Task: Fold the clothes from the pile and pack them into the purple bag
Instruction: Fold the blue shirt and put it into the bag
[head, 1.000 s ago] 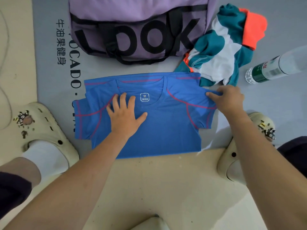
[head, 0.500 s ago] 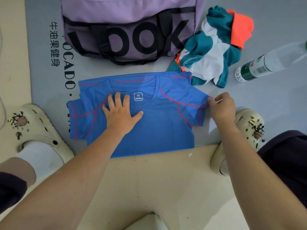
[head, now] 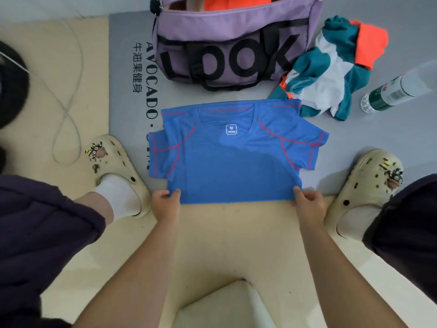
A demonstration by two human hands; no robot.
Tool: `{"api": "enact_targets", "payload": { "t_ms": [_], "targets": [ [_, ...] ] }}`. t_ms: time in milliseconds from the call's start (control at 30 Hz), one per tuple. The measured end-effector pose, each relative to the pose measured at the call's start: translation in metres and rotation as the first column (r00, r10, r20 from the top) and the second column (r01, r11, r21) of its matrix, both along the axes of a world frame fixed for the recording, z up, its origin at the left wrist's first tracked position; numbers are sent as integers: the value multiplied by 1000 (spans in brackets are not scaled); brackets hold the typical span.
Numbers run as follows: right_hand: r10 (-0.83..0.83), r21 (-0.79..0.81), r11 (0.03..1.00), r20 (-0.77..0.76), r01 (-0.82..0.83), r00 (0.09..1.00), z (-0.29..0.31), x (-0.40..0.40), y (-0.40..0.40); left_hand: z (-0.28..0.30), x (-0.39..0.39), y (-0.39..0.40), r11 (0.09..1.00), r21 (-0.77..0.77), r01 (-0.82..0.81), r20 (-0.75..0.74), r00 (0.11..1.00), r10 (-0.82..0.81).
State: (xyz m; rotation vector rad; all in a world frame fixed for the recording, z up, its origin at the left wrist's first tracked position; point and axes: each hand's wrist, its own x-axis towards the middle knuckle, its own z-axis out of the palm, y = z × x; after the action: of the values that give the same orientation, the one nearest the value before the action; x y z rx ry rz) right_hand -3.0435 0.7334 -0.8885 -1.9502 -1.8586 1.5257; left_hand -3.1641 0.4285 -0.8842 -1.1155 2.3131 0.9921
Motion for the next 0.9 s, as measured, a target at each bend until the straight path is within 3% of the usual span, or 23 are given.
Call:
{"api": "enact_targets", "payload": {
  "t_ms": [233,433,633,733,900],
  "targets": [
    [-176,-275,951,-115,139,978,11,9,2,-7,11,-25,989,141,-46,68,997,37],
    [-182,-310,940,-107,141,977,19,9,5,-8,16,-38,944,266,-195,168,974,154],
    [-268,-358,906,-73,226,960,18,8,5,-1,14,-36,795,444,-412,348,897,271],
    [-324,-428,860,-40,277,945,17,8,5,0,14,-34,742,464,-483,357,869,343],
    [-267,-556,787,81,266,960,17,7,3,0,17,-35,693,498,-521,333,853,401]
  ]
}}
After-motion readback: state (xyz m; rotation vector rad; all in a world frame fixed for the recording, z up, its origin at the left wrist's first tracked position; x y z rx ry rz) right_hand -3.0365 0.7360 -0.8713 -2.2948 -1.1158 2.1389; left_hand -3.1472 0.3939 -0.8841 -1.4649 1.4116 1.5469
